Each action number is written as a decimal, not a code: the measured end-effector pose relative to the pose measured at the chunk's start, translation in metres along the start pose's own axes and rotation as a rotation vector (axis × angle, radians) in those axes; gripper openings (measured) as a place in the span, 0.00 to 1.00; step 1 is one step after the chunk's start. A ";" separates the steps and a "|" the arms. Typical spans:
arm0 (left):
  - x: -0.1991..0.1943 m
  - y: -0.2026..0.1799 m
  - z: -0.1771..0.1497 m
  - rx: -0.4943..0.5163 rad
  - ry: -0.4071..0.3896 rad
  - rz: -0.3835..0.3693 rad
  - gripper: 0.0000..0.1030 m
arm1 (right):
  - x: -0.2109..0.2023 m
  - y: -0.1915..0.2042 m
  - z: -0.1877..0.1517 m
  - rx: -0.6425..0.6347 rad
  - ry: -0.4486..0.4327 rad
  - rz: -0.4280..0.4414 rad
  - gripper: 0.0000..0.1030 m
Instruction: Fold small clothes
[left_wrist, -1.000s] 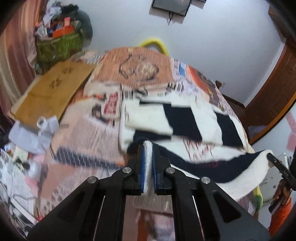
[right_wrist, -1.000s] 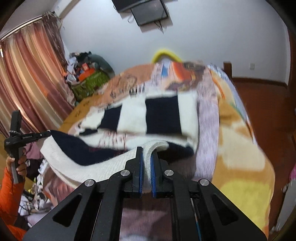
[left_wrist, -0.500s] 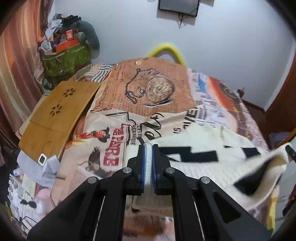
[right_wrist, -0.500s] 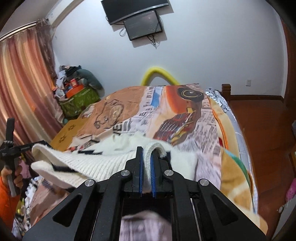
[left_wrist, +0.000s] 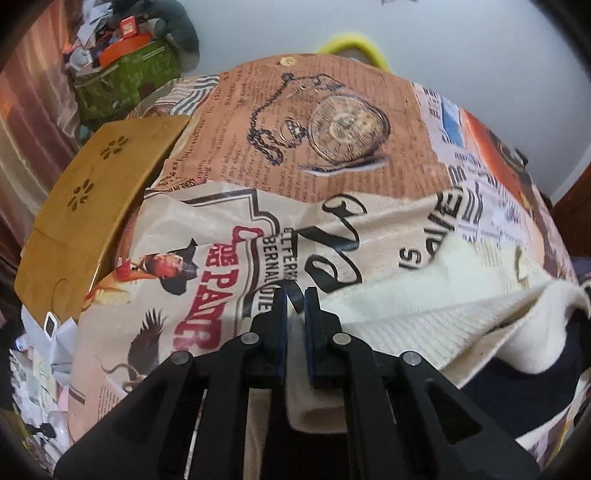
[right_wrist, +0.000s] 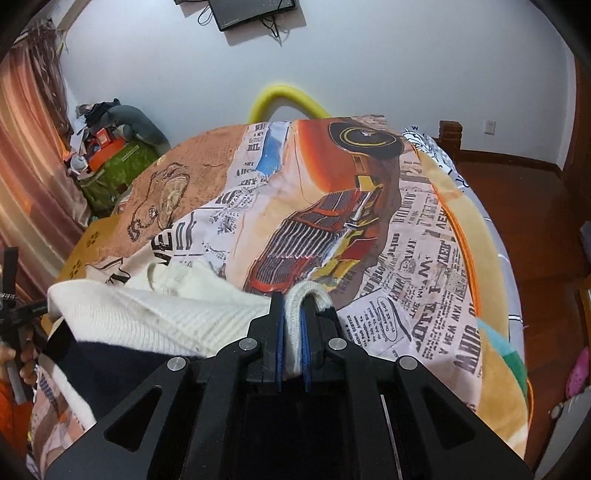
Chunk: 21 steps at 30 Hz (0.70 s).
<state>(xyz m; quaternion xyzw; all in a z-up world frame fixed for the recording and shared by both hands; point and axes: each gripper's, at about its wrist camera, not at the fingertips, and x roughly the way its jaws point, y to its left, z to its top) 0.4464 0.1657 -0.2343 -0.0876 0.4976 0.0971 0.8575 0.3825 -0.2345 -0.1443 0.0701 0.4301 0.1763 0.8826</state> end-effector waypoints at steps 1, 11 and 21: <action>-0.004 0.002 0.002 -0.004 -0.011 -0.005 0.11 | -0.004 -0.001 0.000 0.000 -0.008 0.006 0.07; -0.073 0.010 0.004 0.066 -0.176 0.084 0.48 | -0.068 0.000 0.018 -0.001 -0.195 -0.085 0.44; -0.043 -0.016 -0.028 0.190 -0.069 0.035 0.73 | -0.048 0.032 -0.005 -0.160 -0.055 -0.017 0.44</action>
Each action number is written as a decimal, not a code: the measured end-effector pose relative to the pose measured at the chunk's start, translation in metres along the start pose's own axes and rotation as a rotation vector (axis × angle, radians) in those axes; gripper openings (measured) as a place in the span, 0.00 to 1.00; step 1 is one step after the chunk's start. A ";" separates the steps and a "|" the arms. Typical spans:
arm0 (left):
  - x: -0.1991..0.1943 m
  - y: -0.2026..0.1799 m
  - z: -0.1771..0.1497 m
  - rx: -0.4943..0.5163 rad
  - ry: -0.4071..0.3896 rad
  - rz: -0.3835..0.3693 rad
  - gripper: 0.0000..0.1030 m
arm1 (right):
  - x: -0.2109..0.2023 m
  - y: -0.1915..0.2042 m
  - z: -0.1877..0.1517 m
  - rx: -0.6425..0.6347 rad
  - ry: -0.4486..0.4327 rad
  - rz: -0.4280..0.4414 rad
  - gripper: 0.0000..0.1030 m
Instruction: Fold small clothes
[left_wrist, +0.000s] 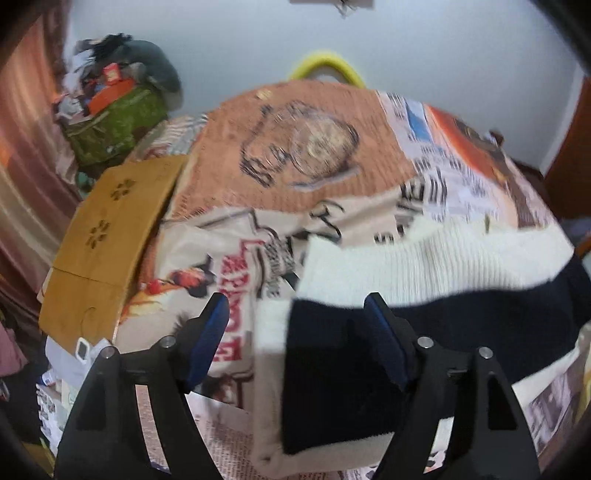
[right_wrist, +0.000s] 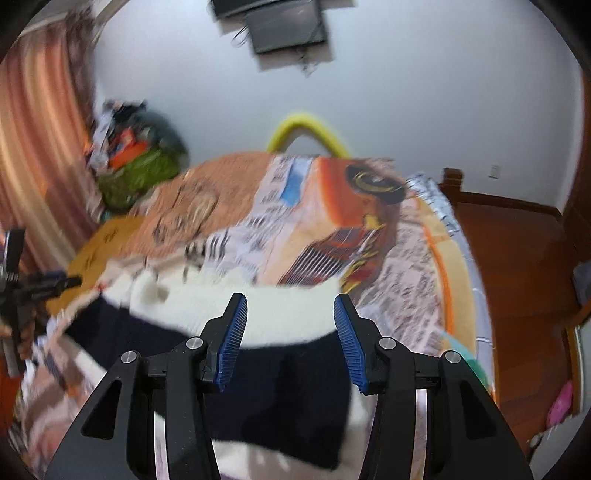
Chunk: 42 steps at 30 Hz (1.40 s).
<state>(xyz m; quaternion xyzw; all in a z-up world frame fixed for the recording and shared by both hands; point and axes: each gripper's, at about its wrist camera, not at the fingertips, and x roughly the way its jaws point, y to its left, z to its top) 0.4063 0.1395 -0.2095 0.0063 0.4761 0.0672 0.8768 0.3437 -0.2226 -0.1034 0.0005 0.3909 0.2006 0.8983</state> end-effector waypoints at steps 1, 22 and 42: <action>0.006 -0.002 -0.001 0.013 0.009 0.013 0.73 | 0.007 0.001 -0.004 -0.013 0.017 -0.008 0.44; 0.041 0.030 -0.009 -0.137 0.021 0.064 0.02 | 0.036 -0.028 -0.031 0.003 0.054 -0.086 0.08; 0.029 0.019 0.023 -0.020 0.021 -0.007 0.65 | 0.043 -0.021 0.003 -0.042 0.111 -0.090 0.43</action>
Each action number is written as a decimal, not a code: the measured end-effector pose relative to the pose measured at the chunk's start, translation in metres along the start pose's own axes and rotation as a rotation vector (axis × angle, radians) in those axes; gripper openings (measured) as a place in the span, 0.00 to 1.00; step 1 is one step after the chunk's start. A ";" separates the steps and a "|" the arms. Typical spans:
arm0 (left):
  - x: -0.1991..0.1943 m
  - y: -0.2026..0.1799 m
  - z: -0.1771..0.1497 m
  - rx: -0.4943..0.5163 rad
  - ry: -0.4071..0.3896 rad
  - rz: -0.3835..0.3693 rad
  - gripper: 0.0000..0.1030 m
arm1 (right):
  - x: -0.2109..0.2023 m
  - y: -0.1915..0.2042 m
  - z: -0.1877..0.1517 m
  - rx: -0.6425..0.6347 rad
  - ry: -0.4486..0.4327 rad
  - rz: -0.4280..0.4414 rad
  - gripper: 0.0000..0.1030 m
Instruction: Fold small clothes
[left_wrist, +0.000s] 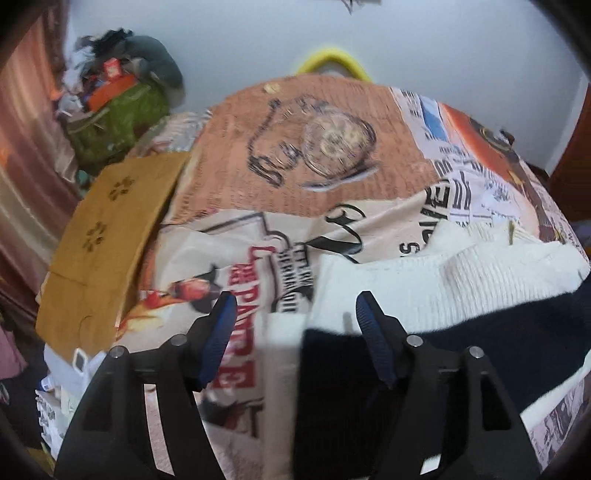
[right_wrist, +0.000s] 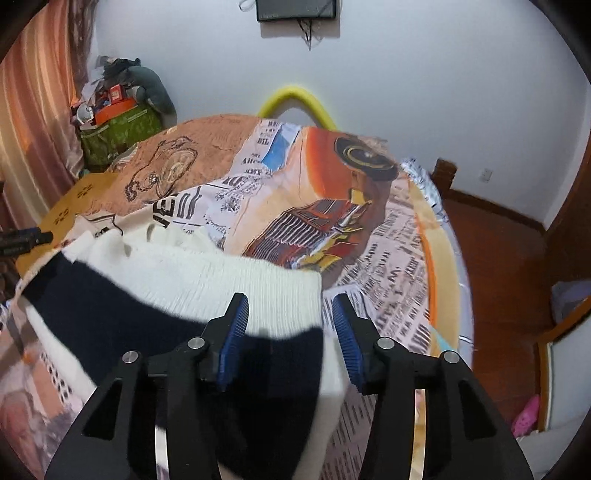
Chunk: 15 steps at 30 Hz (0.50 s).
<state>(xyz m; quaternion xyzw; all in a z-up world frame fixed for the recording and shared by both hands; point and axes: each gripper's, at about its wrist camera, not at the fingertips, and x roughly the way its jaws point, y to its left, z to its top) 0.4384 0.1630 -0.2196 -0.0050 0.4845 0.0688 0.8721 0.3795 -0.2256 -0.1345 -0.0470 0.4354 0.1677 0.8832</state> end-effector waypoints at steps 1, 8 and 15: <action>0.010 -0.003 0.003 0.001 0.021 -0.004 0.65 | 0.010 -0.003 0.004 0.013 0.027 0.004 0.43; 0.071 -0.009 0.002 -0.056 0.165 -0.027 0.32 | 0.064 -0.026 0.003 0.154 0.169 0.064 0.42; 0.037 -0.008 0.001 -0.077 0.008 0.030 0.09 | 0.042 -0.011 0.000 0.059 0.061 0.050 0.06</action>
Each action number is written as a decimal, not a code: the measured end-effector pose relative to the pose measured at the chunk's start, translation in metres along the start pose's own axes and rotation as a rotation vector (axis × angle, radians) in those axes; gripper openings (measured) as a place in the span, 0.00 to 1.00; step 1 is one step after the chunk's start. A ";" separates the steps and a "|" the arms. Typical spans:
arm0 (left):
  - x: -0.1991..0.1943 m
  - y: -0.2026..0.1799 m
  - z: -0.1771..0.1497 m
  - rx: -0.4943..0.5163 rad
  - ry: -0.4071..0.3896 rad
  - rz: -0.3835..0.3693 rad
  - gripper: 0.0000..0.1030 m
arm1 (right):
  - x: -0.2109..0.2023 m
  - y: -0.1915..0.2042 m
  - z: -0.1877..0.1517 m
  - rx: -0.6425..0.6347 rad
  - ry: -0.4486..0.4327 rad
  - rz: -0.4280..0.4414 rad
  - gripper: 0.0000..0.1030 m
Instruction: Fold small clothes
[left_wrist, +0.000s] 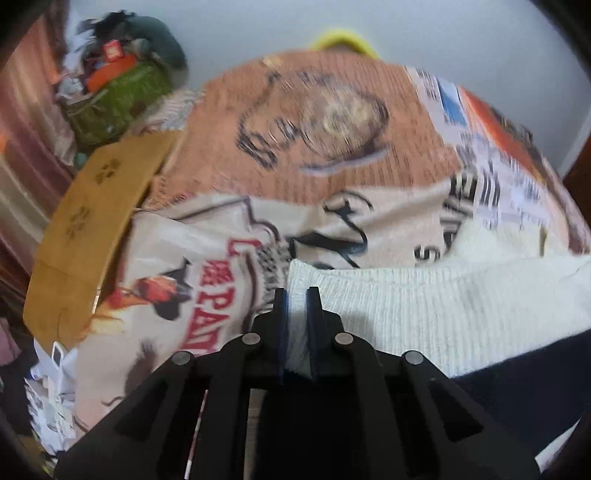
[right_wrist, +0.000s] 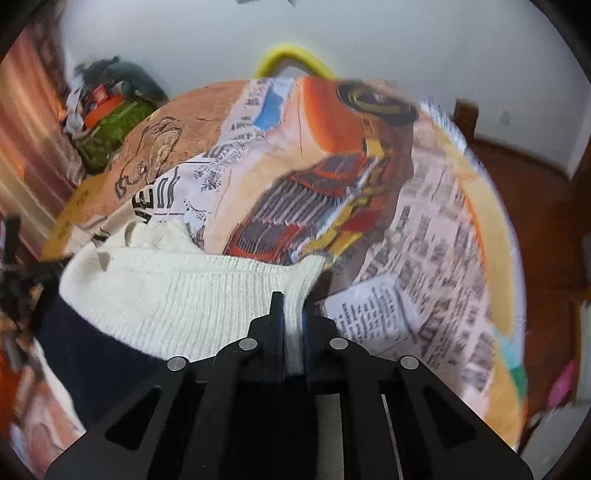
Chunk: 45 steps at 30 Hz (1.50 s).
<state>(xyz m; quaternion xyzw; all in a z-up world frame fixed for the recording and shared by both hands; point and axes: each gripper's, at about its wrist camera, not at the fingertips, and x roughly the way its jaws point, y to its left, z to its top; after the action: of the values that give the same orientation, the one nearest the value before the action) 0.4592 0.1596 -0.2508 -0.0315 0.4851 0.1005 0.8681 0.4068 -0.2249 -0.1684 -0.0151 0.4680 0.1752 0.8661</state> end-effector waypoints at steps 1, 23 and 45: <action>-0.004 0.007 0.002 -0.031 -0.013 -0.002 0.09 | -0.007 0.000 0.001 -0.003 -0.040 -0.022 0.06; -0.052 -0.037 -0.016 0.093 -0.022 -0.157 0.56 | -0.049 0.091 0.000 -0.152 -0.096 0.104 0.51; -0.087 0.029 -0.105 0.041 0.035 -0.039 0.77 | -0.048 0.098 -0.087 -0.252 0.035 -0.042 0.77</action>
<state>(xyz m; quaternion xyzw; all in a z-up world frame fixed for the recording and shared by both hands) 0.3213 0.1593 -0.2307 -0.0251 0.5014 0.0732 0.8618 0.2816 -0.1630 -0.1641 -0.1365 0.4570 0.2140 0.8525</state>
